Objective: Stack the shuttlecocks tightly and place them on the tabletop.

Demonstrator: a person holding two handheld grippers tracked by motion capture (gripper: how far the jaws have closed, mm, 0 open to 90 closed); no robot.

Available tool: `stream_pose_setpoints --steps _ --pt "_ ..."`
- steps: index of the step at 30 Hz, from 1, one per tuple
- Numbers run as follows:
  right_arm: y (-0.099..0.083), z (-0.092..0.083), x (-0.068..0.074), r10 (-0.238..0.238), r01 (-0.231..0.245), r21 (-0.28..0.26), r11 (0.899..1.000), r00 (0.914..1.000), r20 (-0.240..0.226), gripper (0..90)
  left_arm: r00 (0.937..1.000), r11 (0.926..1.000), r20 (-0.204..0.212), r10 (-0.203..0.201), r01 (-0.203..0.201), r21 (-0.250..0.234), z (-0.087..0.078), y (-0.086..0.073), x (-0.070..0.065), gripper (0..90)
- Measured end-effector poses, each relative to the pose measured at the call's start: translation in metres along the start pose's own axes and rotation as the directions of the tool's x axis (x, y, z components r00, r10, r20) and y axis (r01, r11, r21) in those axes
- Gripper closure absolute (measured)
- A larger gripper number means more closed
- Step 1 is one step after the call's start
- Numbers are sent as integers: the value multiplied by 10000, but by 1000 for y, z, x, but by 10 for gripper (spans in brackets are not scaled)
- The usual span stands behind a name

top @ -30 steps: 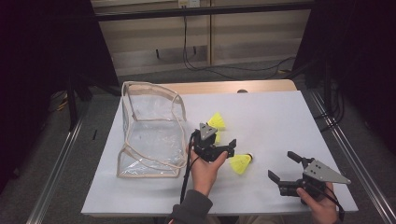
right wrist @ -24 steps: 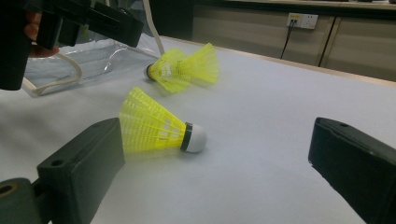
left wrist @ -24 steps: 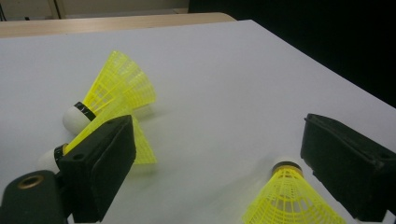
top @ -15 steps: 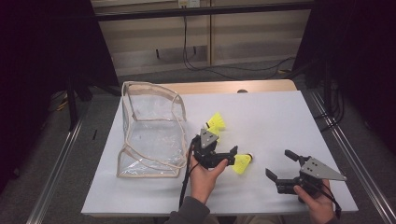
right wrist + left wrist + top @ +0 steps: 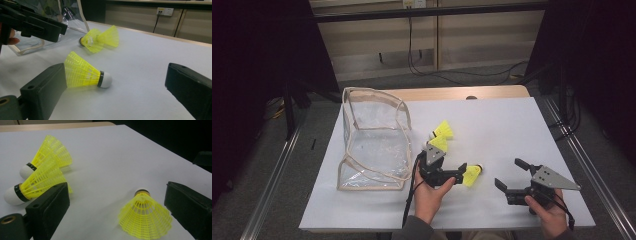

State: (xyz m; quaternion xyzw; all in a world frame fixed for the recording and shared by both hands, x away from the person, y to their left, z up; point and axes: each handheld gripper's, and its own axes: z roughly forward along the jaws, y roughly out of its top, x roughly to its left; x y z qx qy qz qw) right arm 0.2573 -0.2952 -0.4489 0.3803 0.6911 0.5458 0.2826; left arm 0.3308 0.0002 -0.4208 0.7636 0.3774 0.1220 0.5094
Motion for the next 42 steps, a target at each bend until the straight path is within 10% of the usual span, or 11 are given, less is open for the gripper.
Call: stream_pose_setpoints --steps 42 --pt "-1 0 0 -64 64 -12 10000 10000 -67 28 9851 9926 1628 561 -726 971 -36 -36 2 34"
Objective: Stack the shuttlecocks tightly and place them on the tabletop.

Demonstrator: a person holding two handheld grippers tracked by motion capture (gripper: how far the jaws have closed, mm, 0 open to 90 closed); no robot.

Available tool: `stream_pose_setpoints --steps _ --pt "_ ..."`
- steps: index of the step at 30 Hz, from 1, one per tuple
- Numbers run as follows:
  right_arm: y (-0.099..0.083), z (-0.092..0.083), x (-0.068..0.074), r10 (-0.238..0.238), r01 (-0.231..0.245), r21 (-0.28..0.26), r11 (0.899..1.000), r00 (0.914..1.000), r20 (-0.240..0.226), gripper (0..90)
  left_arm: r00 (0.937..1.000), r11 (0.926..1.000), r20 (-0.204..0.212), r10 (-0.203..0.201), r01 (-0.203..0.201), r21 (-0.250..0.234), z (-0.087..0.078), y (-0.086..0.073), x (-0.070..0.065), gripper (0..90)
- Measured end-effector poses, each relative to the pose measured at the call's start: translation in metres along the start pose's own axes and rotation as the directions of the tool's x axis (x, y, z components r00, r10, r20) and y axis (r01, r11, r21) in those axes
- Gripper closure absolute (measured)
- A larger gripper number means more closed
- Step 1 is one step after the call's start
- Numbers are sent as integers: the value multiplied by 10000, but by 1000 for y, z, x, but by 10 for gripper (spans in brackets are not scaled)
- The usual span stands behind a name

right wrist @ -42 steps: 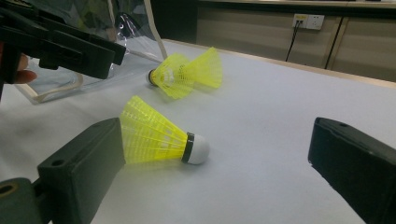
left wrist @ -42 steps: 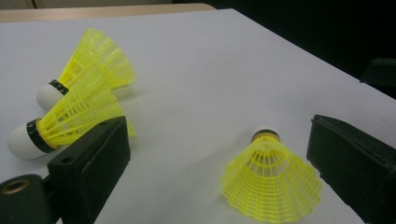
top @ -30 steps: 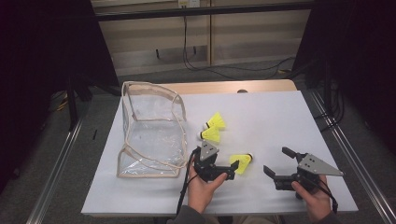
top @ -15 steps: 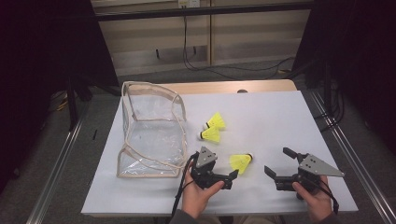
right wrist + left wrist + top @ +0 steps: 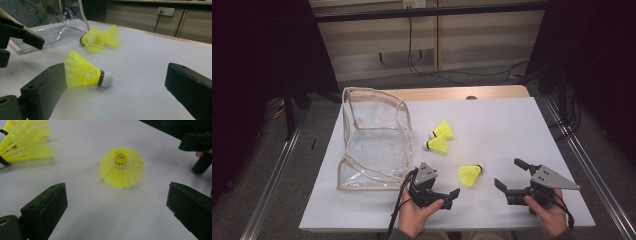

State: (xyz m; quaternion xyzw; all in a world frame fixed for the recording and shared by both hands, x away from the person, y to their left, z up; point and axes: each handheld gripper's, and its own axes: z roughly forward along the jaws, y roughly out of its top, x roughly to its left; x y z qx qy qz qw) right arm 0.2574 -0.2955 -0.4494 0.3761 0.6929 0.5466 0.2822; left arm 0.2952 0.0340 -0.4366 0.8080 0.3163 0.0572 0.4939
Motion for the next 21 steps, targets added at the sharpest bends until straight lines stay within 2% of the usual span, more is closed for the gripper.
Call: stream_pose_setpoints --steps 5,15,21 --pt "0 0 -1 3 -3 6 10000 10000 14 28 9998 9999 205 69 -67 -119 -5 -3 -1 34" --pt "1 1 2 -27 27 -6 10000 10000 -68 28 9990 9999 450 -83 88 -104 -15 -6 -1 34" --pt "1 0 1 -40 40 24 10000 10000 -6 29 9992 9990 321 -251 263 -354 -23 -8 3 34"
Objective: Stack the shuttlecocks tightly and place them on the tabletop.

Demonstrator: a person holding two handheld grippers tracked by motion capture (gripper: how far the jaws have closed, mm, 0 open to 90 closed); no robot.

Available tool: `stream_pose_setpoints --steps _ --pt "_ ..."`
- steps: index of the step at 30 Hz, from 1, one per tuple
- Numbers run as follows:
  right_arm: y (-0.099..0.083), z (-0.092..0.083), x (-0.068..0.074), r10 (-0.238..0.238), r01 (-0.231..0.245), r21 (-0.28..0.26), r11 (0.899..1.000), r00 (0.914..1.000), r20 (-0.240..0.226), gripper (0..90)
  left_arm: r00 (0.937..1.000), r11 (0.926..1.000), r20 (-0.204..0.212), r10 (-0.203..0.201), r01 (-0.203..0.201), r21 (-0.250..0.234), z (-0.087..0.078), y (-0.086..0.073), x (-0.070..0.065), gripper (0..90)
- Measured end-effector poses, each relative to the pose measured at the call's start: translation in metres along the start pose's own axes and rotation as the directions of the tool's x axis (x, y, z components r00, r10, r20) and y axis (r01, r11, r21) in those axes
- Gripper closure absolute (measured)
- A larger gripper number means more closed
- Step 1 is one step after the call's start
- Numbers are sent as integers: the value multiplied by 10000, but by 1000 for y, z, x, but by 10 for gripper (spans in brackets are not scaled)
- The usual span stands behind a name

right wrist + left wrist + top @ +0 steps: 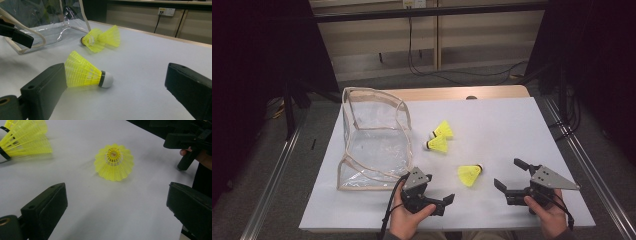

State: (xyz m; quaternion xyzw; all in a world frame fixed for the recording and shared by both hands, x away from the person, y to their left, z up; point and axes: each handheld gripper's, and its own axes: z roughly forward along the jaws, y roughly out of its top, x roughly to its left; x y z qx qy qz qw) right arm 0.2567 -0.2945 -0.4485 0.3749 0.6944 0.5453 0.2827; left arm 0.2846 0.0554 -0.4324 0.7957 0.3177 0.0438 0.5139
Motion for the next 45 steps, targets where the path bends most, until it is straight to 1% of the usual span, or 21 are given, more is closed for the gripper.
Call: stream_pose_setpoints --steps 1,7,8,13,15,19,21,22,25,29,35,38,40,42,43,45 --pt "0 0 0 -1 1 0 10000 10000 6 29 10000 10000 -30 61 -61 27 -1 0 0 34" --pt "1 0 1 -23 23 -28 10000 10000 -23 29 10000 9999 -39 17 -18 -103 -9 -2 2 39" --pt "1 -1 2 -36 36 -32 10000 10000 -16 29 10000 10000 -64 24 -24 -59 -10 -3 3 44" --pt "1 -2 3 -117 117 -63 9999 9999 -56 29 10000 9999 68 10 -9 -155 -16 -4 3 46" --pt "1 -3 3 -82 82 -51 10000 10000 -17 29 9999 9998 102 56 -54 -170 -17 -4 3 46" --pt "1 -5 1 -58 58 -69 10000 10000 36 29 9999 9998 138 10 -7 -217 -20 -5 4 47" --pt "1 -5 1 -41 42 -80 10000 10000 41 29 9999 9998 121 58 -56 -169 -22 -6 6 51" --pt "1 -5 1 -46 46 -71 10000 10000 44 29 9999 9998 133 -7 10 -210 -22 -6 6 50" --pt "1 -4 2 -49 49 -74 10000 10000 0 29 9997 9998 206 126 -123 -155 -25 -7 7 52" --pt "1 -4 2 -100 100 -53 9999 9999 -2 29 9996 9997 275 120 -114 -208 -28 -8 8 57" --pt "1 -5 2 -29 29 -59 10000 10000 -26 29 9999 10000 156 50 -48 -83 -28 -12 12 50" --pt "1 -5 2 -91 91 -40 10000 10000 -21 29 9998 9999 94 153 -153 2 -28 -13 12 50" --pt "1 -5 2 -83 83 -36 10000 10000 -28 29 9998 10000 165 79 -80 15 -29 -15 13 47" --pt "1 -5 2 -32 32 -41 10000 10000 -42 29 9999 9999 60 93 -94 68 -32 -15 14 47" --pt "1 -5 2 -14 14 -39 10000 10000 -19 29 9998 9999 93 163 -163 34 -33 -16 15 47" --pt "1 -6 2 -63 62 -58 10000 10000 -7 29 9999 9999 -44 139 -139 -82 -37 -16 17 47"
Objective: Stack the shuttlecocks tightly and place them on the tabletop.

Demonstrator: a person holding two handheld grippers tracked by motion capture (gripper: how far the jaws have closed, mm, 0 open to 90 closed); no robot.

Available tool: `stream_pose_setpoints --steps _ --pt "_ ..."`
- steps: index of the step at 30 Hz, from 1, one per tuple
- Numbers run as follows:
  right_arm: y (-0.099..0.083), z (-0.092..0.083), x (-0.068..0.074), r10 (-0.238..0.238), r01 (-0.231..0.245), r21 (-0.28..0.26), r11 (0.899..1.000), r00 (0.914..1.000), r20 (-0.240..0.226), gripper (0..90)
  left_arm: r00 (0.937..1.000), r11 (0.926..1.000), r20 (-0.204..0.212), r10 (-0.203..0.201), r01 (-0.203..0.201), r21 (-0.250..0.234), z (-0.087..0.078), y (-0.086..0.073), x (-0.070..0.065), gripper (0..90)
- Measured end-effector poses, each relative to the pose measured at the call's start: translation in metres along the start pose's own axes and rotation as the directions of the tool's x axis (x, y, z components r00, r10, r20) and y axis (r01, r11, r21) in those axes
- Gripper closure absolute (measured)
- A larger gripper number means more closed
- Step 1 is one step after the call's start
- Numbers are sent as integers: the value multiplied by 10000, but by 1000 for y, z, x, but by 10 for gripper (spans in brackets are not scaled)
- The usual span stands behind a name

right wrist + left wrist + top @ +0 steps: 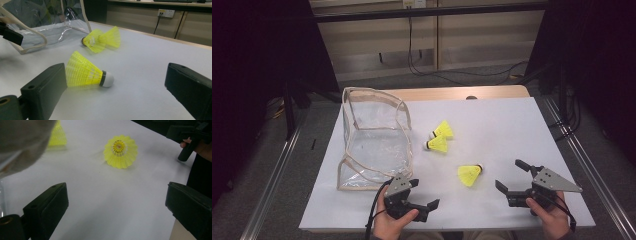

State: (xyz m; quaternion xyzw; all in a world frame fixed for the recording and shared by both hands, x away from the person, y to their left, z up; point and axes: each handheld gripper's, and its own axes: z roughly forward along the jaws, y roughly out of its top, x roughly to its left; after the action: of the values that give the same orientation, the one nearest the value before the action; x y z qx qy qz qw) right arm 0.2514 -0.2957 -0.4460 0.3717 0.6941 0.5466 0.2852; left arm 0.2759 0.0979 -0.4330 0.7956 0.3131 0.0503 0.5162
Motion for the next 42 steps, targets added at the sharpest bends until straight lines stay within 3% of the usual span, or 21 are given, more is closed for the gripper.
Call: stream_pose_setpoints --steps 16,42 --pt "0 -3 -1 -59 59 9 10000 10000 75 30 9991 9994 -425 -94 79 -351 -27 -8 19 44" --pt "0 -1 1 -96 96 40 9999 10000 27 30 9994 9995 -335 -77 66 -316 -56 -16 40 47"
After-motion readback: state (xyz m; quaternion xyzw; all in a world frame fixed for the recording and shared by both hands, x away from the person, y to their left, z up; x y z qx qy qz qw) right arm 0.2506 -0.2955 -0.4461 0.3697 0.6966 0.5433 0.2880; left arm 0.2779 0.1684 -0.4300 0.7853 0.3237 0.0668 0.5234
